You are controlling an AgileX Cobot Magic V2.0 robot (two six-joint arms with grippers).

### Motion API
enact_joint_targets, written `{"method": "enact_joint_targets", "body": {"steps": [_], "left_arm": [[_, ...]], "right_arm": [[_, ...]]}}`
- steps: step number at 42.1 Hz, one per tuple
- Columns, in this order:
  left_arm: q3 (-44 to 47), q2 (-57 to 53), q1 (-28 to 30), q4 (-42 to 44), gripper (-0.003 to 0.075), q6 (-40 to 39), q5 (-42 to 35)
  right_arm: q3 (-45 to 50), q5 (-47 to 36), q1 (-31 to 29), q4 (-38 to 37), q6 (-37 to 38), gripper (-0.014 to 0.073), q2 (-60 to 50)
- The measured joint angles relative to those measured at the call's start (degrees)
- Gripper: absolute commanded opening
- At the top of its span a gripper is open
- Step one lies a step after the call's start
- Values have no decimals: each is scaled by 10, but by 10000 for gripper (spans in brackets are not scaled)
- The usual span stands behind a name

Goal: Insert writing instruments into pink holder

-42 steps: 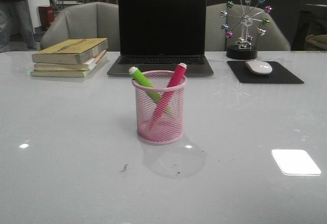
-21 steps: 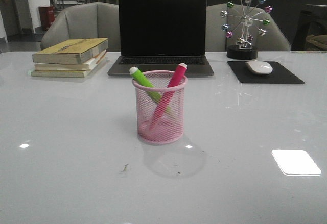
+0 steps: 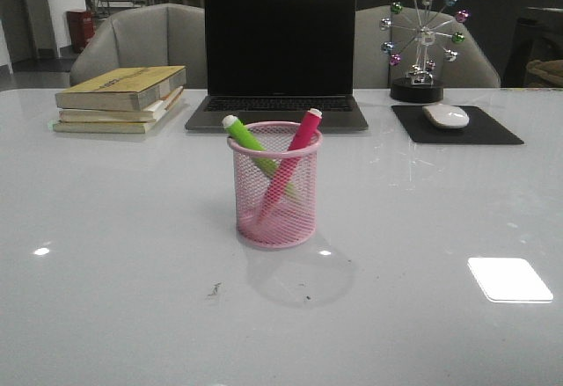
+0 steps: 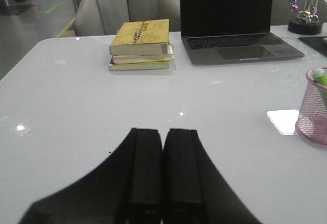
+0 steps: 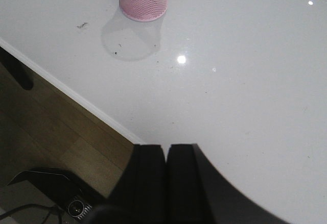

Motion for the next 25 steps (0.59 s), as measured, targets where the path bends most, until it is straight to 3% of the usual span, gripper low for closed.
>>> {"method": "enact_joint_targets", "body": {"steps": [13,25], "left_arm": [[60,0,8,-4,92,2,-108],[60,0,8,-3,92,2,-130]], "right_arm": [[0,1,0,0,0,56,0],[0,1,0,0,0,56,0]]}}
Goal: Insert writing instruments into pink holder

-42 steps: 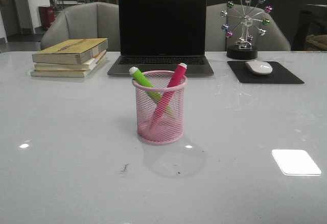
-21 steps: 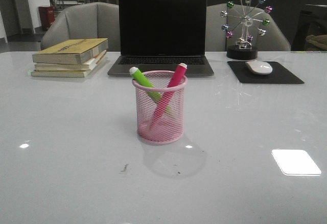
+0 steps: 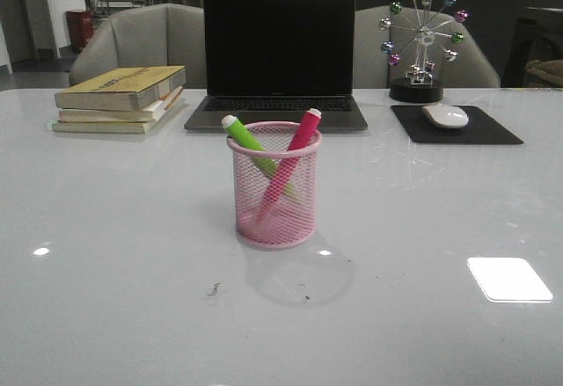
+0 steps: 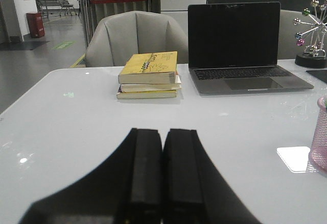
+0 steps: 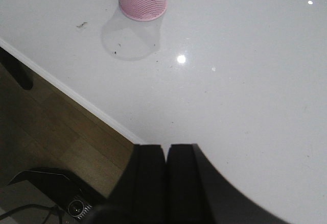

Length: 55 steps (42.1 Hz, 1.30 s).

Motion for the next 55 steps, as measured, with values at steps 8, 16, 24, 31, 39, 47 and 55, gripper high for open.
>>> {"method": "enact_joint_targets", "body": {"steps": [8,16,24,31,39,47,55], "left_arm": [[0,0,0,0,92,0,-7],[0,0,0,-8,92,0,-26],[0,0,0,-12,92,0,-30],[0,0,3,-12,92,0,-30],[0,0,37,-13,92,0,-30],[0,0,47,-13,92,0,-30],[0,0,47,-13,92,0,-30]], "right_arm": [[0,0,0,0,0,56,0],[0,0,0,0,0,56,0],[0,0,0,0,0,56,0],[0,0,0,0,0,56,0],[0,0,0,0,0,56,0],[0,0,0,0,0,56,0],[0,0,0,0,0,56,0]]}}
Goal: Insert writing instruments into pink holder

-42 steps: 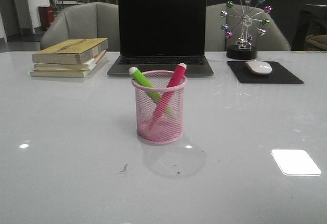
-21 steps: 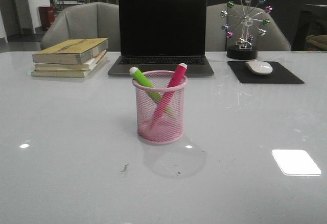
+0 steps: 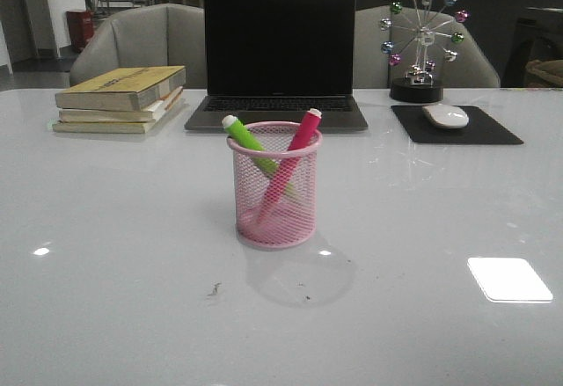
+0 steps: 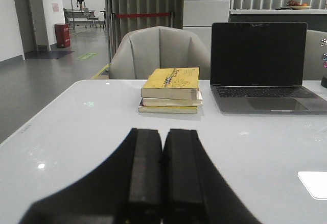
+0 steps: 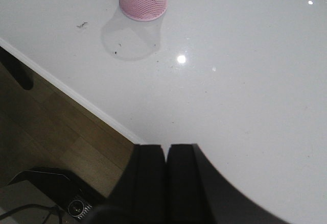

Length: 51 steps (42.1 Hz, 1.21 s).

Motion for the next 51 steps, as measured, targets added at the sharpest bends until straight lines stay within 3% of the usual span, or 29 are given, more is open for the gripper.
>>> {"method": "enact_joint_targets", "body": {"steps": [16,25,37,51], "left_arm": [[0,0,0,0,92,0,0],[0,0,0,0,92,0,0],[0,0,0,0,92,0,0],[0,0,0,0,92,0,0]], "right_arm": [[2,-1,-15,-3,0,56,-16],[75,-102,-128,3,-46,56,-106],[253,-276,-289,14,-76,56,-247],[362,-425,-374,107,-77,56,-299]]}}
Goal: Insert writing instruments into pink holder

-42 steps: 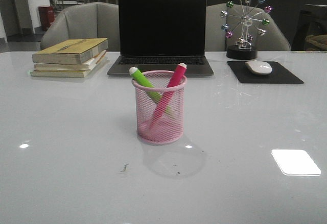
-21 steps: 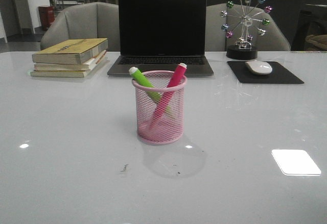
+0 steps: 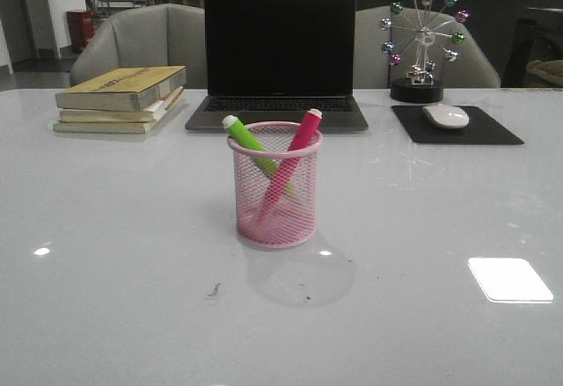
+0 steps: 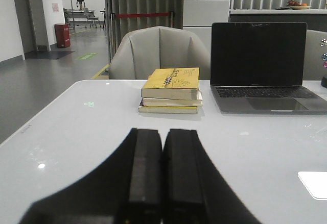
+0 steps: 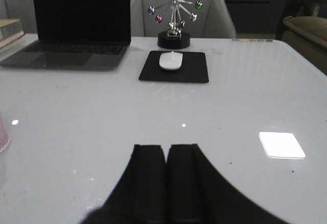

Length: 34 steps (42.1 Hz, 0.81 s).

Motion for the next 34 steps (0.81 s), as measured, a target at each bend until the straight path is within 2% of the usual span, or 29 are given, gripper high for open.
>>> {"method": "enact_joint_targets", "body": {"steps": [34], "left_arm": [[0,0,0,0,92,0,0]], "right_arm": [[0,-21,13,9,0,56,0]]}}
